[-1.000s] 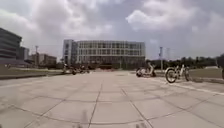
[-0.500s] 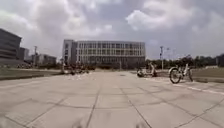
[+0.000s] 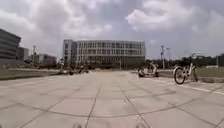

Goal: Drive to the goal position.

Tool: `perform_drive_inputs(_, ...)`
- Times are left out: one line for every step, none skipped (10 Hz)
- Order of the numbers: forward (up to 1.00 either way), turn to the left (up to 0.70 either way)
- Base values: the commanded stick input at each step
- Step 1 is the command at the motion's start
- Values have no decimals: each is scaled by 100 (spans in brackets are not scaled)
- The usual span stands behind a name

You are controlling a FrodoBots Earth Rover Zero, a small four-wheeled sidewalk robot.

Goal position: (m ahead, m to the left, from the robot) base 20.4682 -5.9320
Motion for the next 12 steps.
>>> perform_drive_inputs(60,0)
perform_drive_inputs(60,0)
perform_drive_inputs(60,0)
perform_drive_inputs(60,0)
perform_drive_inputs(60,0)
perform_drive_inputs(60,0)
perform_drive_inputs(60,0)
perform_drive_inputs(60,0)
perform_drive_inputs(60,0)
perform_drive_inputs(60,0)
perform_drive_inputs(60,0)
perform_drive_inputs(60,0)
